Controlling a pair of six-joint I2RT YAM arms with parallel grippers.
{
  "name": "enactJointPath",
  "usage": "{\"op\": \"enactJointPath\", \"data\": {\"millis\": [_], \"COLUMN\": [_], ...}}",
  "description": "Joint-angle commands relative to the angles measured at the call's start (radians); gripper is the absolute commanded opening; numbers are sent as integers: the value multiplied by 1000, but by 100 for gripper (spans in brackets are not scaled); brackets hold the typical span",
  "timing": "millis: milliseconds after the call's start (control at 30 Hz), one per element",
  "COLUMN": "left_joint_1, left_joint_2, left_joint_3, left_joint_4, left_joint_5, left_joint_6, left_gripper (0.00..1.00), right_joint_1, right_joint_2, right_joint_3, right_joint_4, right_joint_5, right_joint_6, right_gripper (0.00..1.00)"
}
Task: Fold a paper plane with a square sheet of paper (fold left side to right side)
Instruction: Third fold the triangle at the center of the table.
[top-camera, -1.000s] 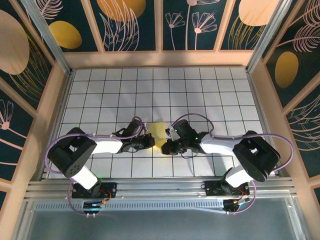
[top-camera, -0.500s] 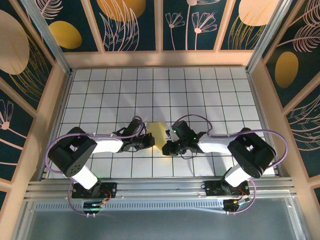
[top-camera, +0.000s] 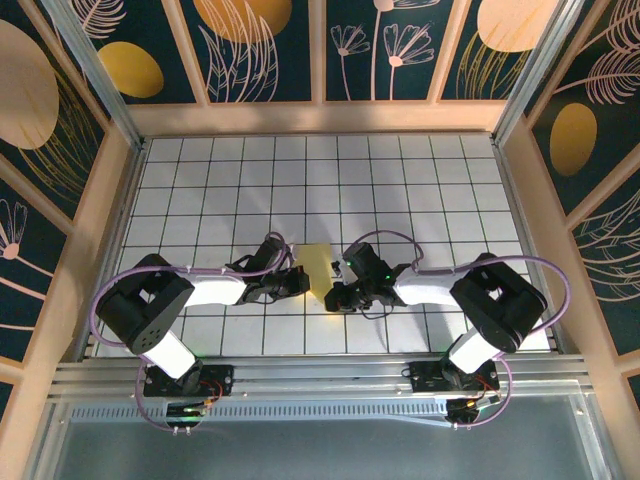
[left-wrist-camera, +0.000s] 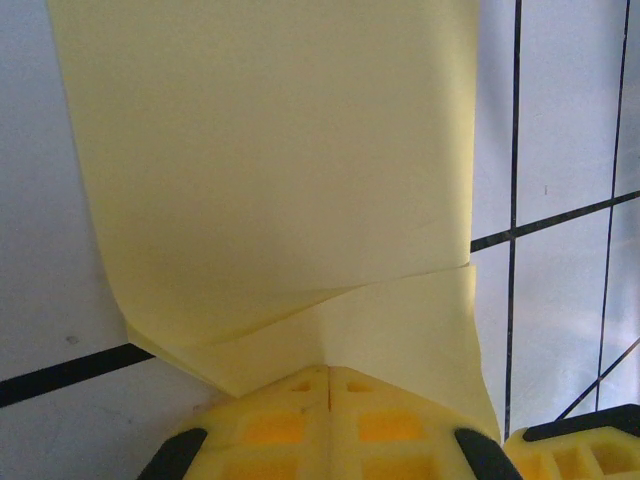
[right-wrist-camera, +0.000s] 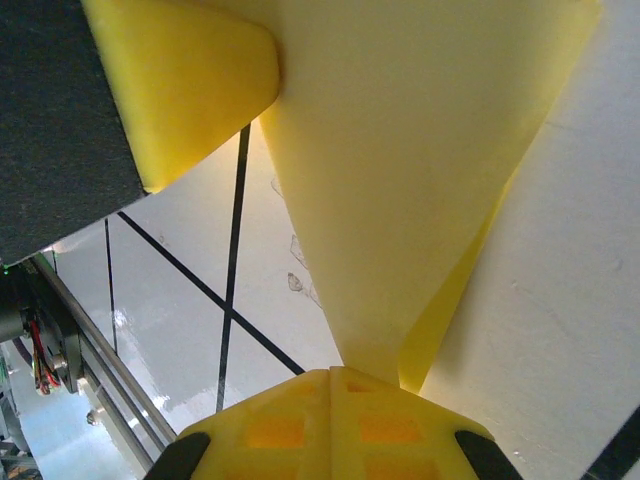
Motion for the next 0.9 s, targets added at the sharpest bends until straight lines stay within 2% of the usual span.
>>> {"op": "enactJointPath", "data": {"millis": [0,433,633,867], "left_joint_1": [0,0,0,0], "left_joint_2": [33,31,33,31], "left_joint_3": [-4,1,7,16], "left_joint_4": [-84,-99,-105,-106], "left_joint_5": [-50,-64,-66,-67], "left_joint_6": [17,17,17,17], "left_gripper": [0,0,0,0], "right_joint_1": [4,-1,-7,-15], "right_joint_2": [22,1,-69,-205], "right_joint_3": [1,-58,-103,-45], "right_joint_4": [13,-25,-81,-177], "right_joint_5": [3,3,6,16], "right_joint_6": [11,23,21,-3], "right_gripper": [0,0,0,0]}}
